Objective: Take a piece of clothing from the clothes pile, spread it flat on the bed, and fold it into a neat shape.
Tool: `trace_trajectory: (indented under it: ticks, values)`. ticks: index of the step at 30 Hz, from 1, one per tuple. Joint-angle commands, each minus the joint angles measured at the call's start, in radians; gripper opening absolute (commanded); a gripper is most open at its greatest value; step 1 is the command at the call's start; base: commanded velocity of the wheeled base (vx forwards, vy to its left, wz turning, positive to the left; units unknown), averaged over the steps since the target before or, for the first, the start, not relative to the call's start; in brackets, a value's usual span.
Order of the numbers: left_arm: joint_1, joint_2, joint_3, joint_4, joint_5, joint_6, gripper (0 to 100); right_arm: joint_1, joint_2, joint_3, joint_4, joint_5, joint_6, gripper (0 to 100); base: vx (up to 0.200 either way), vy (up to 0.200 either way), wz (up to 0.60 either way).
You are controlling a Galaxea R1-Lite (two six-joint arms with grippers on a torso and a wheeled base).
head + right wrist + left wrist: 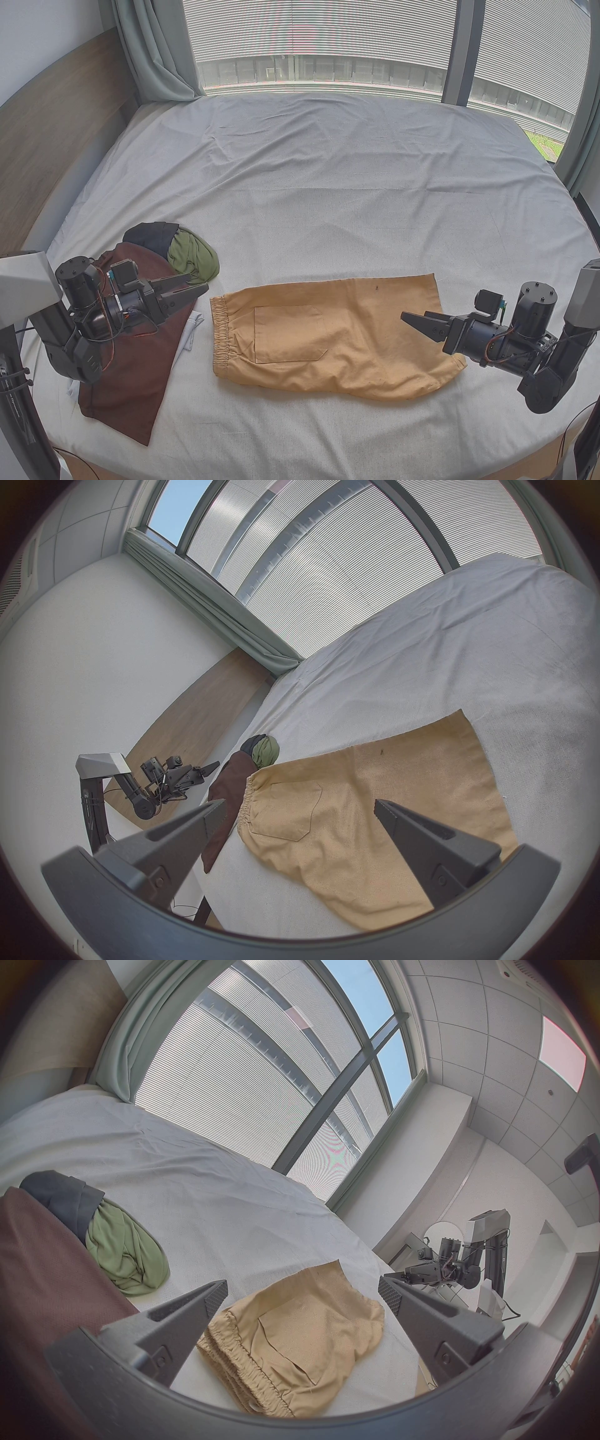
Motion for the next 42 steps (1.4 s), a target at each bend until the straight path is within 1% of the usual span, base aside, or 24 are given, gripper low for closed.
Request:
trace_trajectory:
  ticks: [1,4,18,22,28,30,42]
  values:
    - [-0.012,-0.007,0.024,-0.001,-0.002,-0.002,100,0.0,-0.005,-0.003,0.0,0.0,0.0,100,0.0,0.0,0.0]
    - [-0.025,-0.007,0.051,-0.001,-0.002,-0.009,100,-0.002,-0.007,-0.003,0.0,0.0,0.0,100,0.0,0.0,0.0]
    - [-0.018,0.007,0.114,0.001,-0.006,-0.018,100,0.001,-0.005,-0.003,0.0,0.001,0.0,100,0.0,0.0,0.0]
    - [-0.013,0.045,0.091,0.001,-0.006,-0.029,100,-0.002,-0.004,-0.001,0.0,0.001,0.003,100,0.0,0.0,0.0]
    - [-0.013,0.088,0.082,0.001,-0.003,-0.099,100,-0.002,-0.001,-0.001,-0.002,0.001,0.0,100,0.0,0.0,0.0]
    - [-0.013,0.103,0.082,0.001,-0.002,-0.108,100,-0.002,-0.001,-0.001,-0.002,0.001,0.0,100,0.0,0.0,0.0]
    - [-0.013,0.188,0.076,0.001,0.009,-0.11,100,0.0,0.001,0.002,0.0,0.001,0.0,100,0.0,0.0,0.0]
